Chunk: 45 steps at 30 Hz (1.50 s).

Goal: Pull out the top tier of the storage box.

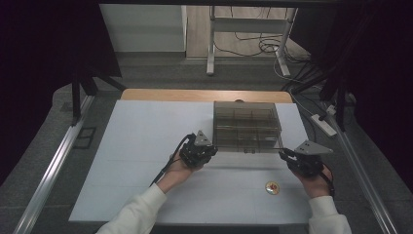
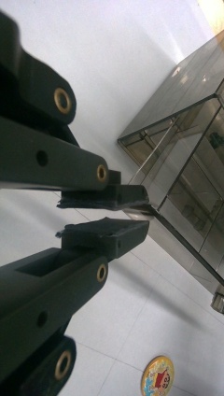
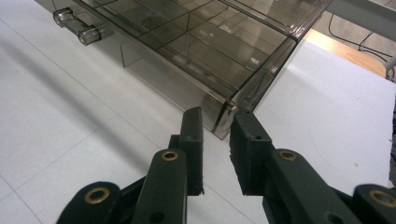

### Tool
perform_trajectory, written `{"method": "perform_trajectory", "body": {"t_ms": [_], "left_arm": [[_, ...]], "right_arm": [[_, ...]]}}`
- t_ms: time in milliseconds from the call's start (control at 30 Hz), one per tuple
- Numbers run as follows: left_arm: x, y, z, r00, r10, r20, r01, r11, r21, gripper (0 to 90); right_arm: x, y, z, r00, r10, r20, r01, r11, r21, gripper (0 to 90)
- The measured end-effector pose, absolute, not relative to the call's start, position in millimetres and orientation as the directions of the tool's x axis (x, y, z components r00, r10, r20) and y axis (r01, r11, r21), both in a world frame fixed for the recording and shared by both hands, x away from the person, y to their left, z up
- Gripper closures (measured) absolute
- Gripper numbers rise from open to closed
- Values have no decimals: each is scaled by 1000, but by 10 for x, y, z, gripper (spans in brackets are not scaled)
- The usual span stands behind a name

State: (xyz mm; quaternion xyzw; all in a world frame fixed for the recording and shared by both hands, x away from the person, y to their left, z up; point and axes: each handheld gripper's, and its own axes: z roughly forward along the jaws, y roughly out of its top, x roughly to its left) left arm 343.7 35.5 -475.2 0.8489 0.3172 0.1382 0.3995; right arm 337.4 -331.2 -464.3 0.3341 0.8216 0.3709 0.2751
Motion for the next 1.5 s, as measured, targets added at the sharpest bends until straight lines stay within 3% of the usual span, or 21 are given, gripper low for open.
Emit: {"method": "perform_trajectory", "body": {"t_ms": [733, 833, 1000, 1067, 1500], "left_arm": [[3440, 352, -4777, 767, 642, -13, 417, -484, 769, 800], [3447, 358, -4780, 775, 632, -22, 408, -472, 781, 727], [3443, 350, -4778, 756, 655, 5, 408, -476, 779, 400], [3432, 359, -4768, 756, 655, 20, 399, -484, 779, 325], [3370, 512, -4728, 765, 643, -37, 427, -462, 777, 240]], "right_arm": [[3389, -3328, -4674, -627, 755, -191, 352, 493, 795, 748], [3387, -3334, -4675, -630, 753, -188, 347, 490, 800, 713], [3376, -3341, -4635, -638, 750, -175, 336, 476, 812, 546], [3370, -3357, -4619, -636, 754, -165, 336, 463, 820, 498], [3341, -3385, -4648, -640, 756, -137, 361, 453, 815, 354]]}}
